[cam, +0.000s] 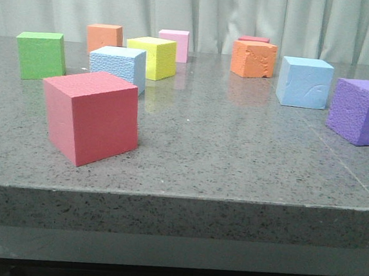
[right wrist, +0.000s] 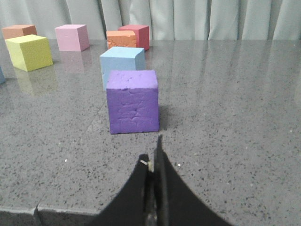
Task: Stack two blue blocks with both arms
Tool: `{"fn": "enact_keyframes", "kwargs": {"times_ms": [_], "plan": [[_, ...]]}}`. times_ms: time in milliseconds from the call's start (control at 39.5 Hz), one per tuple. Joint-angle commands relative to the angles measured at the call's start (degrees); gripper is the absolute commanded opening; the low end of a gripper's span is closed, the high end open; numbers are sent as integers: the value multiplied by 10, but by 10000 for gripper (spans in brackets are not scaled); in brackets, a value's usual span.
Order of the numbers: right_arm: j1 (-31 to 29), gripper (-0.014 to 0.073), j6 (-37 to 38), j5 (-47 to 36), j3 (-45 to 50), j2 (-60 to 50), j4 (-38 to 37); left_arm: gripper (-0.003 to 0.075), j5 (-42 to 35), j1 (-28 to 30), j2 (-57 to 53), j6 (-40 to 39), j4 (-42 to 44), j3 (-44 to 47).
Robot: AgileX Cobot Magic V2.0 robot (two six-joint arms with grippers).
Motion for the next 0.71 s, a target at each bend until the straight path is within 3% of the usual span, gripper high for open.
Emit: {"fn": "enact_keyframes", "kwargs": {"times_ms": [0, 380, 683], "plan": [[-3, -60, -5, -82, -5, -10, 4, -20, -54, 1, -10, -4, -10, -1], [-3, -60, -5, 53, -166, 9, 4, -20, 47, 1, 34, -6, -31, -113], [-3, -60, -5, 105, -329, 174, 4, -20, 162, 1, 214, -6, 26, -273]]}}
